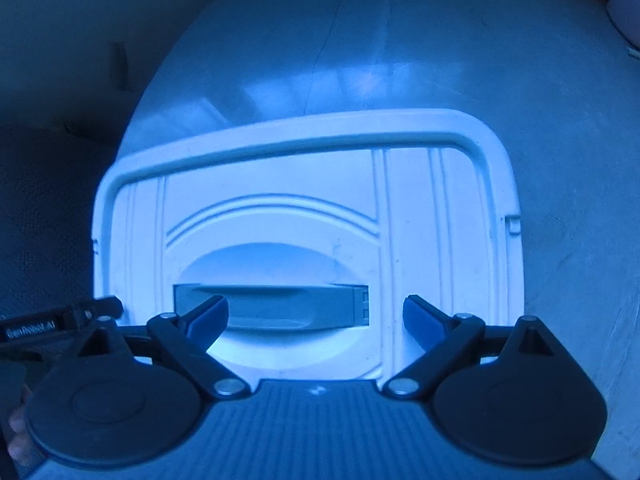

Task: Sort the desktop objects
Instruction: 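Lower both open grippers onto the rim of the white lid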

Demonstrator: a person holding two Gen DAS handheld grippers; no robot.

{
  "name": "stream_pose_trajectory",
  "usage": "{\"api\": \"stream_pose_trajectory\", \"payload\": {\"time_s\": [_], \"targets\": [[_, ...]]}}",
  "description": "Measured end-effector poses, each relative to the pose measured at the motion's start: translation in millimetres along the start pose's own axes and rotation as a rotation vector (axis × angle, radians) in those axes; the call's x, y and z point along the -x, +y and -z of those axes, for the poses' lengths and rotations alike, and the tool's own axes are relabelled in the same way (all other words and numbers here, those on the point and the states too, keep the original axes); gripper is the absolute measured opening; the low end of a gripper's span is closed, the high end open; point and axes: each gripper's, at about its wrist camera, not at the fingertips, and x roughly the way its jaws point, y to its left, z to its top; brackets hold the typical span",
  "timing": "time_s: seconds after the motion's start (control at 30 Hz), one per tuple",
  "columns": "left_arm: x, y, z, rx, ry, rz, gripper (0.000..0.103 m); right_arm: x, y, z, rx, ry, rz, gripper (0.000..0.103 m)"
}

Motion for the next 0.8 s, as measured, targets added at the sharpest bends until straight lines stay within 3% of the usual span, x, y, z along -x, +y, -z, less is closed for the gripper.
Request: {"api": "stream_pose_trajectory", "payload": {"time_s": [0.13, 0.67, 0.8], "targets": [[4.3, -6.9, -1.5, -0.017, -0.013, 0.022, 0.101, 2.7, -15.4, -1.5, -0.030, -0.021, 0.070, 0.096], [11.9, -34.1, -4.1, -0.082, -0.008, 0.015, 0.101, 11.8, -32.5, 1.8, -0.029, -0.004, 0.108, 0.096], [15.0, -36.4, -3.0, -0.090, -0.013, 0.020, 0.101, 15.1, -30.8, -1.0, -0.019, -0.029, 0.153, 0.096]]}}
